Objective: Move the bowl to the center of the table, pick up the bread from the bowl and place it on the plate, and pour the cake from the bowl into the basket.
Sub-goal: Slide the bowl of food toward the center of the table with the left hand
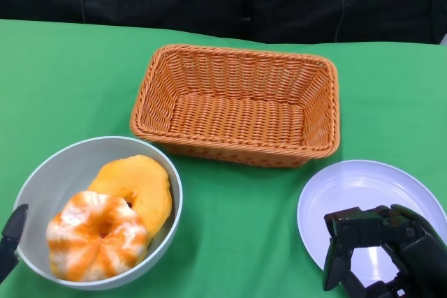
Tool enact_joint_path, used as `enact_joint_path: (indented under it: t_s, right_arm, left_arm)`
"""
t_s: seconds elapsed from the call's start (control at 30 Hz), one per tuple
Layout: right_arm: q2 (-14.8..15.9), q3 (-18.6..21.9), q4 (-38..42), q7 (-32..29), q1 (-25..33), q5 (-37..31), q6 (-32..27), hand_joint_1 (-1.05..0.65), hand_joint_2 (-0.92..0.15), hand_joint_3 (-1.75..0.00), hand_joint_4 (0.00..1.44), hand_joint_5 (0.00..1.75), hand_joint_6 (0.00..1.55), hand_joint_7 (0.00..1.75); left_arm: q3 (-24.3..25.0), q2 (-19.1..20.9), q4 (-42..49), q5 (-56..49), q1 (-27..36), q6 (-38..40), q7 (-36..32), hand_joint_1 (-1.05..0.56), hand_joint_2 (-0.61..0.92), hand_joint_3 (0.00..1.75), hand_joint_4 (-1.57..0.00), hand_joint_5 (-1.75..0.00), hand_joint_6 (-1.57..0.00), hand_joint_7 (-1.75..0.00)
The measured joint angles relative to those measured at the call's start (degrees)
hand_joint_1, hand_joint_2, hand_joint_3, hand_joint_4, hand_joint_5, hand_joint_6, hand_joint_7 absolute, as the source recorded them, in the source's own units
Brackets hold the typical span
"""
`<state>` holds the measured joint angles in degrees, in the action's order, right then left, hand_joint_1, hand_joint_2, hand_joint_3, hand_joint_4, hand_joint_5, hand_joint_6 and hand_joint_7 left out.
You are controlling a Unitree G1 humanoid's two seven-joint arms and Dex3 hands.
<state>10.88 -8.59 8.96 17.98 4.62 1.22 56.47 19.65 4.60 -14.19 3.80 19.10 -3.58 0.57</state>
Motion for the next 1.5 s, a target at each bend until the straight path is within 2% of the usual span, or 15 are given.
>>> enact_joint_path:
  t_s: [0.2, 0.43, 0.63, 0.8, 1.03, 1.17, 1.33, 1.5]
  right_arm:
    - [0.00, -0.01, 0.02, 0.01, -0.01, 0.18, 0.04, -0.15, -0.12, -1.75, 1.11, 1.58, 1.05, 1.32]
    - [0.00, -0.02, 0.02, 0.02, -0.01, 0.20, 0.03, -0.16, -0.12, -1.75, 1.10, 1.58, 1.05, 1.32]
    - [0.03, -0.02, 0.01, 0.07, 0.00, 0.40, 0.01, -0.15, -0.12, -1.75, 1.10, 1.58, 1.05, 1.32]
    - [0.07, -0.02, 0.02, 0.15, -0.01, 0.68, 0.02, -0.15, -0.12, -1.75, 1.10, 1.58, 1.05, 1.32]
    - [0.08, -0.02, 0.03, 0.16, -0.01, 0.68, 0.02, -0.15, -0.12, -1.75, 1.10, 1.59, 1.05, 1.32]
    - [0.08, 0.04, 0.02, 0.11, -0.01, 0.43, 0.02, -0.15, -0.12, -1.75, 1.10, 1.59, 1.05, 1.32]
    - [0.09, 0.10, 0.00, 0.12, 0.00, 0.45, 0.01, -0.14, -0.11, -1.75, 1.10, 1.59, 1.05, 1.32]
    - [0.19, 0.10, -0.03, 0.18, 0.02, 0.68, 0.01, -0.14, -0.12, -1.75, 1.10, 1.59, 1.05, 1.32]
  left_arm:
    - [0.31, 0.46, -0.43, 8.87, -0.05, 7.44, 4.41, -0.64, 0.92, 0.43, -0.01, -0.24, -0.14, -0.06]
    - [1.08, 2.20, -0.47, 16.15, -0.81, 9.50, 9.52, -0.66, 0.92, 0.42, 0.00, -0.19, -0.13, -0.04]
    - [1.43, 4.30, 0.53, 23.60, -2.02, 14.45, 14.77, -0.64, 0.92, 0.50, -0.02, -0.19, -0.13, -0.03]
    - [1.83, 6.40, -0.27, 27.92, -1.72, 18.09, 17.17, -0.61, 0.92, 0.60, 0.00, -0.09, -0.09, 0.00]
    - [1.79, 7.13, -2.10, 30.15, -0.99, 20.94, 17.83, -0.58, 0.92, 0.63, 0.00, -0.06, -0.10, -0.01]
    - [0.83, 7.02, -4.86, 32.05, 0.09, 23.35, 17.98, -0.62, 0.92, 0.62, 0.00, -0.04, -0.08, 0.00]
    - [0.37, 5.65, -7.15, 34.34, 0.47, 25.80, 16.82, -0.65, 0.92, 0.61, 0.00, -0.01, -0.02, 0.00]
    - [-2.37, 3.51, -9.99, 34.60, 0.98, 26.43, 15.67, -0.65, 0.92, 0.61, -0.01, -0.01, -0.02, -0.01]
